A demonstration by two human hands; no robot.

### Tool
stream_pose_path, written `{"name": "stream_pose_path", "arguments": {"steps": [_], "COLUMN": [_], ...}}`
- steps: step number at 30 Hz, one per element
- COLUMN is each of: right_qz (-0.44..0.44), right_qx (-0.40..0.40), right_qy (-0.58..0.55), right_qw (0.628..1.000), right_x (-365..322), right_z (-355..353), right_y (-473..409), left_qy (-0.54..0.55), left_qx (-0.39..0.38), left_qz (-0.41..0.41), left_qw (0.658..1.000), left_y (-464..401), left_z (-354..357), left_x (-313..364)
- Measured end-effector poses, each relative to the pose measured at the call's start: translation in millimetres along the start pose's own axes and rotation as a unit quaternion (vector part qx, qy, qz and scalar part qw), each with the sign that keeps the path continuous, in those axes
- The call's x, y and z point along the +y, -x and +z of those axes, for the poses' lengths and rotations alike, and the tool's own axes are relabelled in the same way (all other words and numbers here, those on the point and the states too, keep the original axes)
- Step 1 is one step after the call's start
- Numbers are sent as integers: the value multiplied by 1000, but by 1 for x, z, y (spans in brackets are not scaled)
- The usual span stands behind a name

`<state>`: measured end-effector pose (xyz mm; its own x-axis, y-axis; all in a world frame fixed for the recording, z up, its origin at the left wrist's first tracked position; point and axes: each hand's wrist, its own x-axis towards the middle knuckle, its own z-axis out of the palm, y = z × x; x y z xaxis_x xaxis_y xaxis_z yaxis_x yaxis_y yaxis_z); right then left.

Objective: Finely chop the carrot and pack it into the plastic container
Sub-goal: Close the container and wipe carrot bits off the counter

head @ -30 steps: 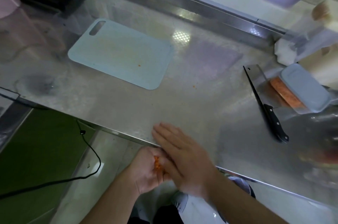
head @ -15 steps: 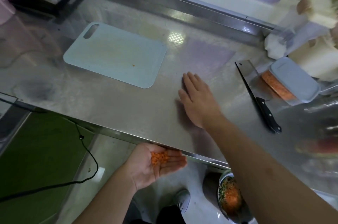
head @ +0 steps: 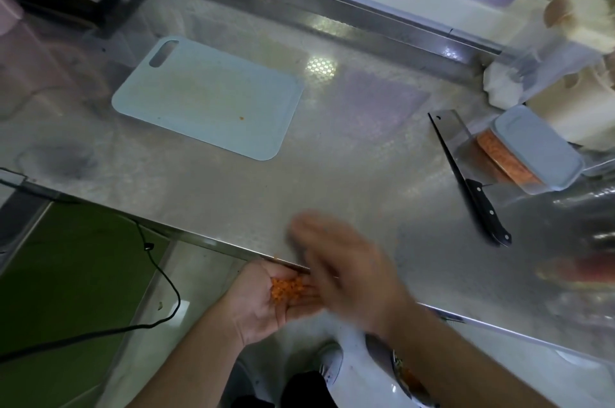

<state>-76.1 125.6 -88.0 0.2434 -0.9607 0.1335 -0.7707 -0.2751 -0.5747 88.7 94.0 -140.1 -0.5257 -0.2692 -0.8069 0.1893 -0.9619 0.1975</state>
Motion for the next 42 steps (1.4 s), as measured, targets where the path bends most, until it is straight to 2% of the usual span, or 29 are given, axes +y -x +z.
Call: {"name": "stream_pose_path", "arguments": {"steps": [2,4,7,10,12,14,17,19,22,25,28,31,35,39,42], "right_qz": [82,104,38,-70,-104,-115,-59,4,37,32,4,-7,-75,-91,-79], "right_qx": [-2,-79,-158,-181,-169,-104,33,84,40,-28,-12,10,59,53,12], "right_qy": [78,134,140,59,-39,-88,-26,6,61,149,200,198,152,110,75], "right_qw": [994,982,977,979,979,984,997,996,997,988,980,980,984,988,994], "right_x": [22,30,0,-30,-31,-28,-19,-13,-1,16,26,30,34,16,-1], "right_z": [-8,-1,19,26,26,19,7,3,12,31,45,55,51,43,42], "right_y": [-34,-45,-7,26,22,1,-61,-118,-189,-212,-202,-190,-182,-130,-64], "left_qy": [-11,-13,21,93,92,69,-22,-34,-13,-12,-15,-25,-25,0,15], "left_qx": [4,19,19,27,17,-4,-7,-16,-25,-33,-36,-37,-37,-36,-33], "left_qz": [-24,-30,-27,-28,-20,-7,-10,-25,-29,-30,-32,-35,-44,-61,-44], "left_qw": [1000,999,999,995,995,998,1000,999,999,999,999,998,998,997,998], "left_y": [1,4,9,11,15,18,20,19,21,21,21,21,20,15,16], "left_z": [1,-1,-2,-12,-14,-13,-14,-17,-18,-18,-19,-19,-18,-23,-20], "left_x": [1,3,8,14,17,21,24,26,29,30,31,32,32,31,29]}}
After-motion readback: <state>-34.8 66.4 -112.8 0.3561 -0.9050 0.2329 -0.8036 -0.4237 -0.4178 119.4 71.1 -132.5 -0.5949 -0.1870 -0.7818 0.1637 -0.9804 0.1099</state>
